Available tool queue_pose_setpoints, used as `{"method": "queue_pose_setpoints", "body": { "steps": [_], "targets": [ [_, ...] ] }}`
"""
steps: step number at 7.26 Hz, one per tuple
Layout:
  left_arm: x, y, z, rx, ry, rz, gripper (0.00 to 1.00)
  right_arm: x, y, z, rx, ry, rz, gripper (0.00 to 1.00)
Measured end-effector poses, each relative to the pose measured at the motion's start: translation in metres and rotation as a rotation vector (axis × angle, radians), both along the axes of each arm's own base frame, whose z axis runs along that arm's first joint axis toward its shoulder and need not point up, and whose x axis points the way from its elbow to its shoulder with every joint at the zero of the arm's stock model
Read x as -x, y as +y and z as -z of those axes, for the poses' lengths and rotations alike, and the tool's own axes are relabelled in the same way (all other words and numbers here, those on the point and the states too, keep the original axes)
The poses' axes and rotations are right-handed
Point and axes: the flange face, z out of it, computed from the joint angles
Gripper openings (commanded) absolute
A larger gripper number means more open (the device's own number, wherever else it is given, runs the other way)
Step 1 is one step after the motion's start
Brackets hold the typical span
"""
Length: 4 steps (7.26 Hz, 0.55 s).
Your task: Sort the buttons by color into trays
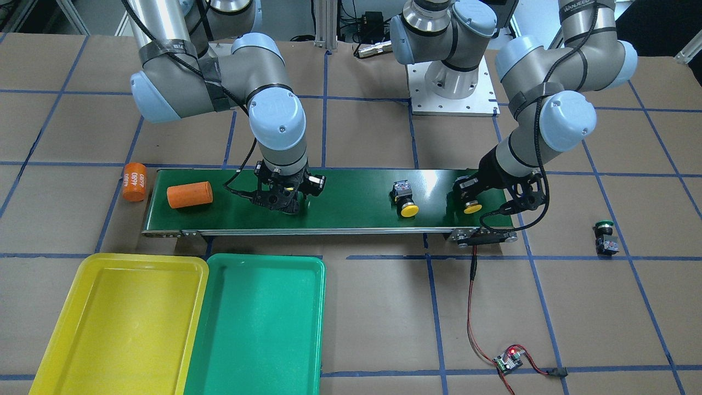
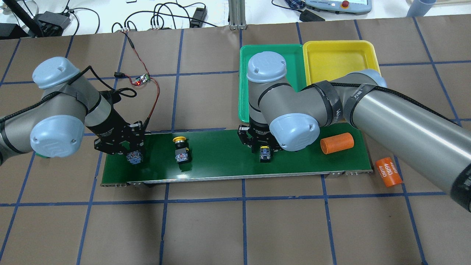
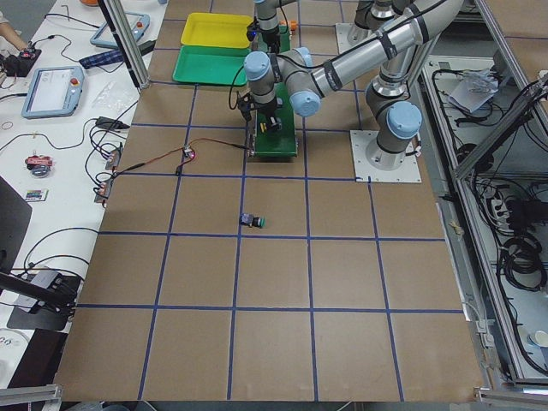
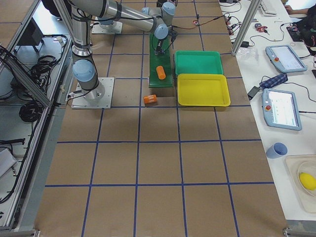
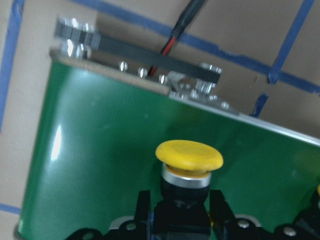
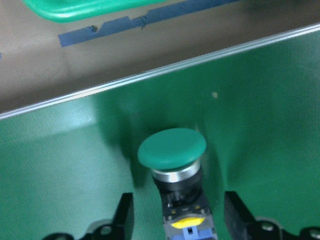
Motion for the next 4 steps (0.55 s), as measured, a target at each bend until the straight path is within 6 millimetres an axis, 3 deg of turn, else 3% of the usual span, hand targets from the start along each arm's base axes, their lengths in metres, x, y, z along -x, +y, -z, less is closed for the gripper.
{"method": "queue_pose_setpoints", "body": {
  "steps": [1, 2, 4],
  "targets": [
    [0.005, 0.007, 0.004, -0.007, -0.001, -0.002, 0.97, 0.002, -0.001, -0.003, 0.004, 0.000, 0.001, 0.00],
    [0.008, 0.010, 0.006, -0.011, 0.001, 0.006, 1.00, 0.005, -0.002, -0.010, 0.019, 0.006, 0.002, 0.00],
    [0.009, 0.010, 0.003, 0.004, 0.004, 0.059, 1.00, 0.024, -0.016, -0.048, 0.116, 0.028, 0.018, 0.00]
  ]
}}
